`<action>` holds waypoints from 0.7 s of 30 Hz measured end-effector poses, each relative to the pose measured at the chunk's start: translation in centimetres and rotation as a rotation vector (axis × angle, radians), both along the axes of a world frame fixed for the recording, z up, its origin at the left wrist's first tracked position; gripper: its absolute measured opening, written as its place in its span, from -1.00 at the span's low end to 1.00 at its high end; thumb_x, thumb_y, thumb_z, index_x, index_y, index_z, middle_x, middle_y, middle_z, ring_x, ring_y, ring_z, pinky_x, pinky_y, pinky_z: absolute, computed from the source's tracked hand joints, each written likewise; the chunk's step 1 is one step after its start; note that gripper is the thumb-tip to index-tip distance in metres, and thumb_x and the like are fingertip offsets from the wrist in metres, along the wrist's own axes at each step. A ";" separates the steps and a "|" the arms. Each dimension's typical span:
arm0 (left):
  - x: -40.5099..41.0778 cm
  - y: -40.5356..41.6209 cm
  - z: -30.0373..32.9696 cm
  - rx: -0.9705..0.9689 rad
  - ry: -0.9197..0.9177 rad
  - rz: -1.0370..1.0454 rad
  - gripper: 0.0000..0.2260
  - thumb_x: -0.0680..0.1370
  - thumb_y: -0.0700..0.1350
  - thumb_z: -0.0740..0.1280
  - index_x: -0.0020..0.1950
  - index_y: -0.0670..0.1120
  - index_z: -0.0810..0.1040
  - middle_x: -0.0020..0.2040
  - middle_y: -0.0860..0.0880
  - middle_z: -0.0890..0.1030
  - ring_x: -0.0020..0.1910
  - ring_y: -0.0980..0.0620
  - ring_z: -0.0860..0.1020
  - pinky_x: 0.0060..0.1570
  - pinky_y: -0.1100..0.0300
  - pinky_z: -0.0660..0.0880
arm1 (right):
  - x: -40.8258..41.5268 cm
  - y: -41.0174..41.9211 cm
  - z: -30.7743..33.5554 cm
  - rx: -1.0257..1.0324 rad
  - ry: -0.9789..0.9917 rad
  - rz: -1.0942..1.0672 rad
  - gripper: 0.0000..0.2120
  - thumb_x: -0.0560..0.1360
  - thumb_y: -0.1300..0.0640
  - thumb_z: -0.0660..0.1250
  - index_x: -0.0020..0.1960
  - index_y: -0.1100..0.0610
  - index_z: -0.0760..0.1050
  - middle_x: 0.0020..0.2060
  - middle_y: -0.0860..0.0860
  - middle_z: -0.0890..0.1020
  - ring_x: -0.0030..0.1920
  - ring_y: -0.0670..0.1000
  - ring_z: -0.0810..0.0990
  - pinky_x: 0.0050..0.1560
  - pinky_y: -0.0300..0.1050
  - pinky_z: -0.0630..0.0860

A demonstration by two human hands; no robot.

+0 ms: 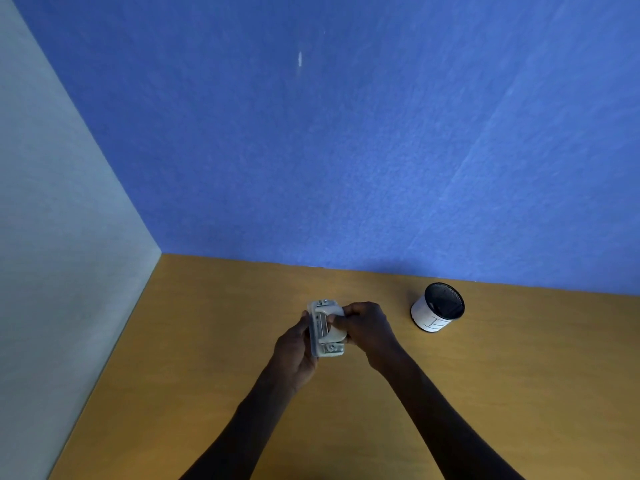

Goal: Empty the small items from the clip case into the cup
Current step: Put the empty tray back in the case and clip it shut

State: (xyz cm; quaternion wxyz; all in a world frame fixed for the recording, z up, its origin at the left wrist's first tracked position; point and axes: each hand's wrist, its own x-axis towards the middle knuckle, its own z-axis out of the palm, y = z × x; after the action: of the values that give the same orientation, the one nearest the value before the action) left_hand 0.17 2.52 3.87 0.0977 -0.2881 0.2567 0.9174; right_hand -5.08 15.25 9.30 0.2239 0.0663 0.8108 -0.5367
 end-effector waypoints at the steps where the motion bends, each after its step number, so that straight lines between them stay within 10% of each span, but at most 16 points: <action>1: 0.0 0.0 0.0 0.007 0.007 0.003 -0.65 0.63 -0.04 0.19 0.22 -0.27 0.56 -0.03 -0.19 0.70 -0.13 -0.08 0.69 -0.20 0.09 0.64 | 0.0 0.0 -0.1 0.002 0.000 0.000 -0.83 0.42 0.24 0.51 -0.03 0.31 0.66 -0.15 0.19 0.75 -0.12 0.13 0.75 -0.02 0.22 0.69; 21: 0.5 1.2 0.1 -0.034 0.057 -0.042 -0.66 0.63 -0.04 0.19 0.21 -0.26 0.56 -0.02 -0.22 0.70 -0.14 -0.11 0.69 -0.21 0.04 0.63 | 0.4 0.3 -0.3 0.076 0.018 -0.010 -0.87 0.37 0.22 0.53 -0.12 0.26 0.68 -0.19 0.16 0.74 -0.14 0.10 0.75 -0.05 0.22 0.69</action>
State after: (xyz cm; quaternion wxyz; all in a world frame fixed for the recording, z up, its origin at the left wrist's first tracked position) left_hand 0.65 3.68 3.97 0.1046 -0.2579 0.2811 0.9184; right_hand -4.73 15.59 9.03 0.2113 0.0740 0.8322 -0.5072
